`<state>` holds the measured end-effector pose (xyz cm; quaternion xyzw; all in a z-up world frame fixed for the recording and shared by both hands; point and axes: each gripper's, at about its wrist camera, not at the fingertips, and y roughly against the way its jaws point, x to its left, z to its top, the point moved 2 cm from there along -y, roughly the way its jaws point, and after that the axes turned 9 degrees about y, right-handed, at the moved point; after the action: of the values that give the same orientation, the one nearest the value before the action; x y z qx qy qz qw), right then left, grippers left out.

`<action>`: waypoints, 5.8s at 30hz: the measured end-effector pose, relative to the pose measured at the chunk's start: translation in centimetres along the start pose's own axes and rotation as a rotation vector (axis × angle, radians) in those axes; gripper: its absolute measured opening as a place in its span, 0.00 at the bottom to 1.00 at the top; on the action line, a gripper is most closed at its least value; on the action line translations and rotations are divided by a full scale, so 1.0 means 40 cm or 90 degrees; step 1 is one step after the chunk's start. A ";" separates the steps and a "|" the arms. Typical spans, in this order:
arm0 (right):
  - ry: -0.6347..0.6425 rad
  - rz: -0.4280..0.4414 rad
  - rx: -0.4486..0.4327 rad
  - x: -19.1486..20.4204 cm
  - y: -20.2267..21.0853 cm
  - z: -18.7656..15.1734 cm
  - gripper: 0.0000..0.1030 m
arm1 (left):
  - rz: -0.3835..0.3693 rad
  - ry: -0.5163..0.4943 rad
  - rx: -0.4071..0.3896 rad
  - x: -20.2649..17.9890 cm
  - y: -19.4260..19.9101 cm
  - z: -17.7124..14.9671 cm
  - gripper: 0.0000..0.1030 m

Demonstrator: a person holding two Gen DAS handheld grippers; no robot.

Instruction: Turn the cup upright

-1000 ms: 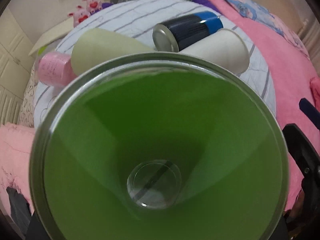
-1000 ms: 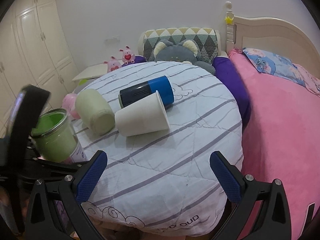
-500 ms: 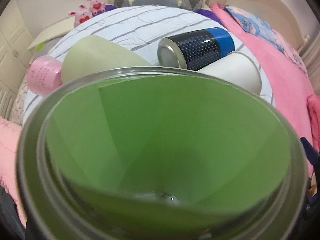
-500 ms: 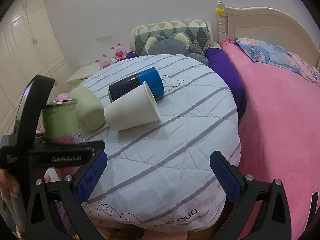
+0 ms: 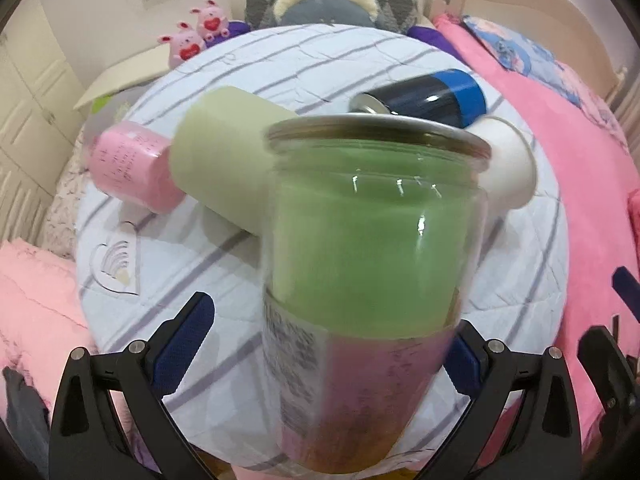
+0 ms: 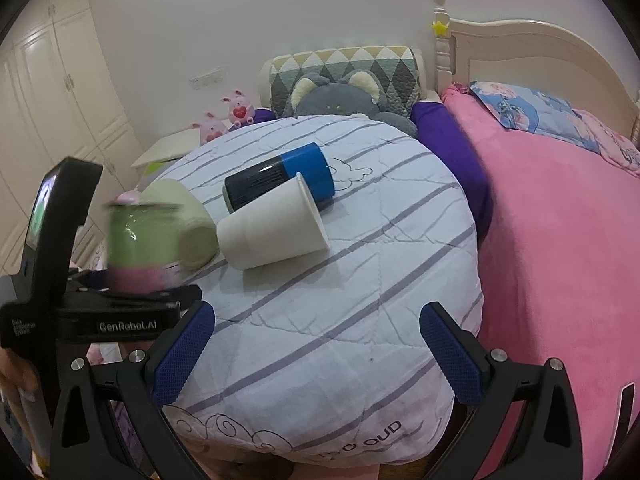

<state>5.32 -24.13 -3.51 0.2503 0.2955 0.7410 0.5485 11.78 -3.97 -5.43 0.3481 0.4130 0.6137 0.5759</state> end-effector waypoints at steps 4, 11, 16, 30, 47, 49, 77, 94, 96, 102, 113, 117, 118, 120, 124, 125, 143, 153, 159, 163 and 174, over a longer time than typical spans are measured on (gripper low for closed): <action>0.005 0.004 -0.007 0.016 0.004 0.003 1.00 | -0.004 0.003 0.001 0.008 0.008 -0.010 1.00; 0.011 0.004 0.003 0.036 0.005 -0.003 1.00 | -0.019 -0.008 0.034 -0.010 -0.012 -0.051 1.00; 0.007 0.004 0.009 0.043 0.006 -0.012 1.00 | -0.028 0.006 0.073 -0.016 -0.050 -0.068 0.99; -0.012 -0.011 0.013 0.032 0.015 -0.010 1.00 | -0.044 0.014 0.085 -0.030 0.007 -0.095 0.93; -0.060 -0.041 0.001 0.016 0.051 -0.010 1.00 | -0.036 -0.092 0.010 -0.074 0.054 -0.090 1.00; -0.068 -0.051 0.003 0.012 0.052 -0.011 1.00 | -0.041 -0.104 0.001 -0.072 0.066 -0.086 1.00; -0.338 -0.018 0.065 0.148 -0.059 -0.033 1.00 | -0.119 -0.375 -0.081 0.110 0.126 0.046 1.00; -0.357 -0.043 0.148 0.221 -0.201 -0.004 0.95 | -0.146 -0.411 -0.038 0.132 0.041 0.061 1.00; -0.322 -0.038 0.157 0.231 -0.202 0.003 0.95 | -0.144 -0.404 -0.034 0.133 0.038 0.058 1.00; -0.249 0.005 0.193 0.239 -0.206 0.023 0.95 | -0.125 -0.389 -0.033 0.137 0.051 0.036 1.00; -0.031 0.052 0.265 0.246 -0.212 0.067 0.87 | -0.085 -0.271 -0.019 0.171 0.067 0.003 1.00; 0.024 0.072 0.278 0.233 -0.212 0.071 0.87 | -0.065 -0.231 -0.013 0.178 0.071 -0.012 1.00; 0.037 0.078 0.281 0.232 -0.212 0.071 0.87 | -0.062 -0.219 -0.012 0.183 0.073 -0.014 1.00; 0.065 0.093 0.291 0.230 -0.214 0.067 0.87 | -0.052 -0.196 -0.011 0.189 0.073 -0.016 1.00; 0.083 0.119 0.309 0.224 -0.221 0.063 0.89 | -0.030 -0.153 -0.008 0.207 0.075 -0.027 1.00; 0.077 0.127 0.316 0.218 -0.226 0.064 0.89 | -0.030 -0.146 -0.008 0.211 0.073 -0.026 1.00; -0.054 0.104 0.291 0.147 -0.310 0.102 0.80 | -0.044 -0.141 -0.002 0.196 0.050 -0.003 1.00; -0.011 0.093 0.216 0.148 -0.228 0.122 0.79 | -0.021 -0.126 -0.017 0.181 0.052 0.012 1.00; 0.019 0.072 0.131 0.168 -0.162 0.133 0.76 | -0.036 -0.105 -0.058 0.172 0.076 0.024 1.00; 0.066 0.042 0.049 0.188 -0.116 0.139 0.74 | -0.044 -0.077 -0.093 0.175 0.089 0.031 1.00; 0.165 -0.019 -0.156 0.254 -0.028 0.068 0.73 | -0.050 -0.026 -0.147 0.195 0.106 0.017 1.00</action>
<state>5.18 -13.65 -1.93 0.0799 0.2751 0.7894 0.5430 9.87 3.87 -1.68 0.2757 0.3412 0.6269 0.6439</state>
